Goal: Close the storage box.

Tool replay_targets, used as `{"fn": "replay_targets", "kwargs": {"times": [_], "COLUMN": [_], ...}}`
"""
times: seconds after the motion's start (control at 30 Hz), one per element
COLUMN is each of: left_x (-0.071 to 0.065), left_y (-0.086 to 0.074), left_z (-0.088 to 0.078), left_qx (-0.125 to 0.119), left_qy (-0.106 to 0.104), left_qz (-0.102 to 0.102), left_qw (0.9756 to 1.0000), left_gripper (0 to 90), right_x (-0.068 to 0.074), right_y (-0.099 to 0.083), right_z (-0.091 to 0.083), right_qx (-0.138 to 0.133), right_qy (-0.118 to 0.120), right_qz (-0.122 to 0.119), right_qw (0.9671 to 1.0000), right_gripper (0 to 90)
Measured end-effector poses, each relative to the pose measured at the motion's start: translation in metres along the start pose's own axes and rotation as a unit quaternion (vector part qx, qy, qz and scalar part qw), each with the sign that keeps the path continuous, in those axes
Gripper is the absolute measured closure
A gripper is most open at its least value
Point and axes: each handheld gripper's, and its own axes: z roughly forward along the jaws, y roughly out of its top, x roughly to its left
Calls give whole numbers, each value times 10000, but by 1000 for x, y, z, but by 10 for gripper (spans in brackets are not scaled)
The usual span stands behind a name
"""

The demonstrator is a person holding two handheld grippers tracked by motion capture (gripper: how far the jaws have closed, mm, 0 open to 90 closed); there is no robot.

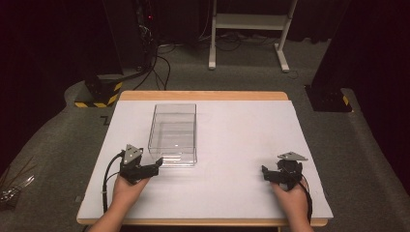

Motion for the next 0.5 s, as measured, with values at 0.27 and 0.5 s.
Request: {"fn": "replay_targets", "kwargs": {"times": [0.27,0.5], "left_x": [3,4], "left_y": [5,6], "left_z": [8,15], "left_qx": [-5,2], "left_qy": [93,206], "left_qz": [-57,-84], "left_qw": [9999,9998], "left_gripper": [139,145], "right_x": [0,0], "right_y": [0,0], "right_z": [0,0], "right_qx": [1,3], "right_qy": [1,6], "right_qz": [2,4], "right_qw": [10000,10000], "right_gripper": [88,88]}}
